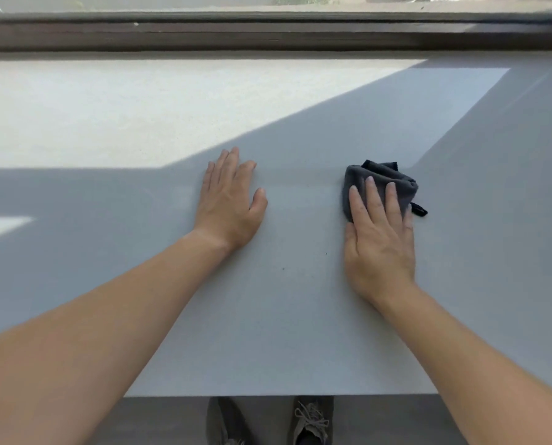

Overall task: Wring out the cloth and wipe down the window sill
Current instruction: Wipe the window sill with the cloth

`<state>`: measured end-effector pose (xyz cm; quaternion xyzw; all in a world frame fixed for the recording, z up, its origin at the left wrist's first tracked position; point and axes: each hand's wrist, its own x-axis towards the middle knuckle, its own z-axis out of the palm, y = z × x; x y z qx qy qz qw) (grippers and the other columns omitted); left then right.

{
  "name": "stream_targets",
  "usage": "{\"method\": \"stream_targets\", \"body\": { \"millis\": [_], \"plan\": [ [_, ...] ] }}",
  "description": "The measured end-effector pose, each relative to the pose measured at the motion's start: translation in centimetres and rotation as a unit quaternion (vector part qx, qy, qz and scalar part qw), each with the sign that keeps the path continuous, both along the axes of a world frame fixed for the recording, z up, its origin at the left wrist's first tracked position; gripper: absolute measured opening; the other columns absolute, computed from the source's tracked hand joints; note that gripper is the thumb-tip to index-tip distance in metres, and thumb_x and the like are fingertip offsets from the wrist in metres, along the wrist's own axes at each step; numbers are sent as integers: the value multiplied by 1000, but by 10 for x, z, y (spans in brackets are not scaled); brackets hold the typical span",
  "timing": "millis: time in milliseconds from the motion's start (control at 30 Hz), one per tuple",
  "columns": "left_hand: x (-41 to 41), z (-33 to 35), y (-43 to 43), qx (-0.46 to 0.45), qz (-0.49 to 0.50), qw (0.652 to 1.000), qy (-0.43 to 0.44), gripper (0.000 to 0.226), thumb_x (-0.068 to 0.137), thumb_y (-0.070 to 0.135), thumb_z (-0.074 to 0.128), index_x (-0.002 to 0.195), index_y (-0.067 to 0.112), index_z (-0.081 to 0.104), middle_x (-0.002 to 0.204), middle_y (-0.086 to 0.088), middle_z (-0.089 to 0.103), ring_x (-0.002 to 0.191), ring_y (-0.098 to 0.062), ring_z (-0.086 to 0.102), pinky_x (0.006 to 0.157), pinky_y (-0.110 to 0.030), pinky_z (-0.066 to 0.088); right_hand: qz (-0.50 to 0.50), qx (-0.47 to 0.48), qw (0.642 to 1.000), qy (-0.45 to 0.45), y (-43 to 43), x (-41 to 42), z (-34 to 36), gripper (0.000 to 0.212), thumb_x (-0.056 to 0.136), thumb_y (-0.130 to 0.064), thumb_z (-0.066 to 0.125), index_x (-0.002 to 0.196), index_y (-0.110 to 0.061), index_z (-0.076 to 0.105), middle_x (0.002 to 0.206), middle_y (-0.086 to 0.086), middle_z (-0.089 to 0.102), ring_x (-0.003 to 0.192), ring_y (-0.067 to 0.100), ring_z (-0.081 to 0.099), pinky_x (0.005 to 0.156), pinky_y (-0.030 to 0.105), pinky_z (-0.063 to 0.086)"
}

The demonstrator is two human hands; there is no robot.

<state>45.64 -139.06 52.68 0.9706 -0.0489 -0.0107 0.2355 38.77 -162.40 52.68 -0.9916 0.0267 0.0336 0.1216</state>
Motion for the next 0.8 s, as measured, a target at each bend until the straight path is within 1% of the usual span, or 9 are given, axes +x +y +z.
{"method": "stream_targets", "body": {
  "millis": [167,233,300,367,433,567,633,700,800],
  "plan": [
    [21,-2,-9,22,13,1000,5,51,99,30,42,146,12,36,166,-13,10,154,-24,0,123,-40,-5,226,-1,974,-18,14,-4,-4,59,99,-24,42,157,-22,31,166,-3,19,155,23,7,125,50,9],
    [33,1,-15,27,9,1000,8,55,96,35,38,146,12,35,166,-14,10,154,-25,-1,123,-40,-7,196,-2,980,-12,-8,24,-4,58,101,-23,39,157,-25,28,167,-7,16,155,18,3,126,44,3],
    [47,3,-18,35,7,999,17,61,94,39,33,149,12,32,166,-13,7,154,-25,-3,123,-39,-9,82,14,997,-1,-25,66,-1,58,103,-23,35,159,-27,21,168,-10,6,155,15,-5,125,40,-5],
    [57,0,-21,54,17,998,25,61,97,38,34,152,13,27,167,-12,4,153,-25,-5,123,-39,-10,2,16,1000,10,-25,100,0,58,104,-25,31,160,-27,14,169,-9,0,154,16,-10,125,42,-6],
    [59,-7,-23,84,32,996,20,62,99,38,33,155,14,21,167,-11,1,153,-25,-6,123,-39,-10,12,2,1000,4,-7,112,-2,60,103,-25,29,160,-26,11,169,-8,-2,154,19,-12,124,45,-6],
    [56,-11,-24,103,33,994,12,65,99,39,30,157,14,16,167,-11,0,153,-24,-7,123,-39,-10,195,2,981,0,9,101,-4,58,103,-26,34,159,-27,18,168,-8,6,155,19,-5,125,45,-1],
    [56,-9,-24,103,33,994,13,65,98,40,30,157,14,16,167,-11,0,153,-24,-7,123,-39,-10,237,3,972,0,-8,118,-1,56,104,-26,35,158,-29,22,167,-10,10,155,15,-2,125,42,-1],
    [57,-8,-25,104,29,994,12,66,97,40,30,156,14,16,167,-11,-1,153,-24,-8,123,-39,-10,189,4,982,-1,-26,152,0,56,104,-25,33,158,-30,21,167,-12,8,155,13,-3,125,38,-4],
    [58,-7,-25,111,29,993,14,67,96,41,27,157,14,15,167,-10,-1,153,-23,-9,122,-38,-11,43,8,999,-1,-23,203,0,57,104,-25,28,159,-27,17,169,-9,3,155,17,-7,125,42,-4]
  ]
}}
